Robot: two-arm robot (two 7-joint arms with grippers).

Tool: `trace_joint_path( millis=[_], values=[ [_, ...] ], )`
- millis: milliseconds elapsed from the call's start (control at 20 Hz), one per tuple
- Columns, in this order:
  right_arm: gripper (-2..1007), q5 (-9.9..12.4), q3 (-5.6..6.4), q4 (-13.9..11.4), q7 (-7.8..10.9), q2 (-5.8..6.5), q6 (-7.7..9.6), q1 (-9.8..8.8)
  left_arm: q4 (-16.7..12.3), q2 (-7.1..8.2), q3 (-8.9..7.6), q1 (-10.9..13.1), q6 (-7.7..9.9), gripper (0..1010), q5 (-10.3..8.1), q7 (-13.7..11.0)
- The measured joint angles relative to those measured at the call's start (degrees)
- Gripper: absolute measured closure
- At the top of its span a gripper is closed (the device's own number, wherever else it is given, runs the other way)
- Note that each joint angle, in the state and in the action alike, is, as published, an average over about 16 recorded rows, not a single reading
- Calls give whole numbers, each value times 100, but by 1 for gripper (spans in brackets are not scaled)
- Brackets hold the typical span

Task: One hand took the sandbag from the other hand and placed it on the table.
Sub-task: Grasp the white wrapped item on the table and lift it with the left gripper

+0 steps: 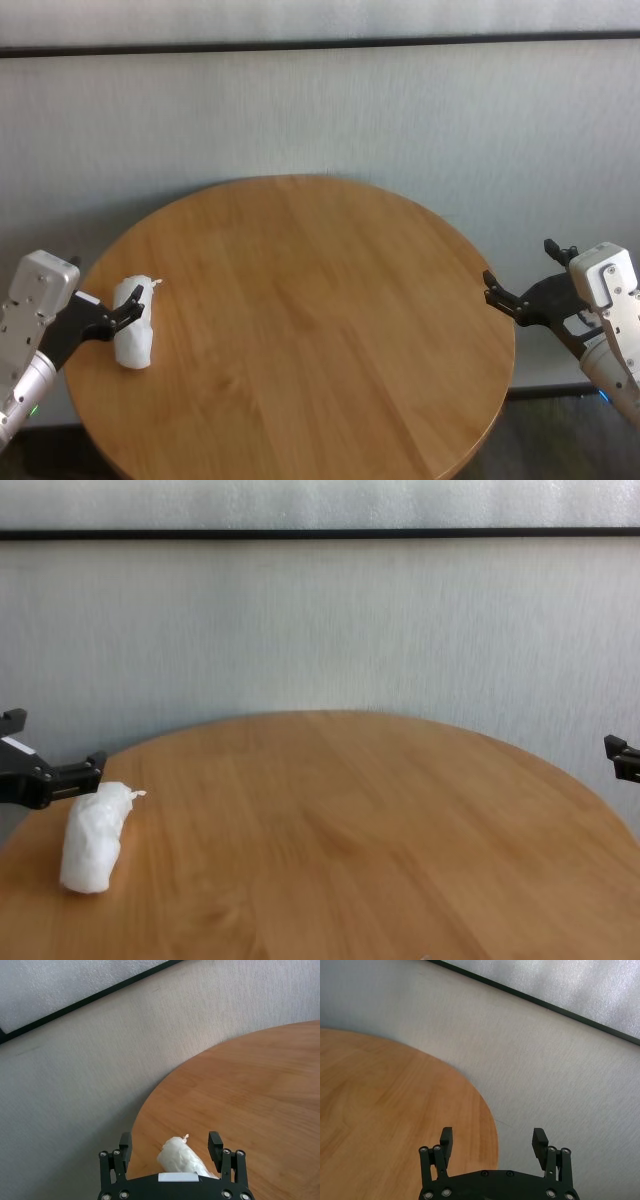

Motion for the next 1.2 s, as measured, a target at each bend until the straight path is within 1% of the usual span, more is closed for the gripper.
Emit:
trace_joint_path(
  millis=[1200],
  values=[
    [4, 0, 0, 0, 0, 0, 0, 0, 0, 0, 0, 0, 0, 9, 0, 0]
  ],
)
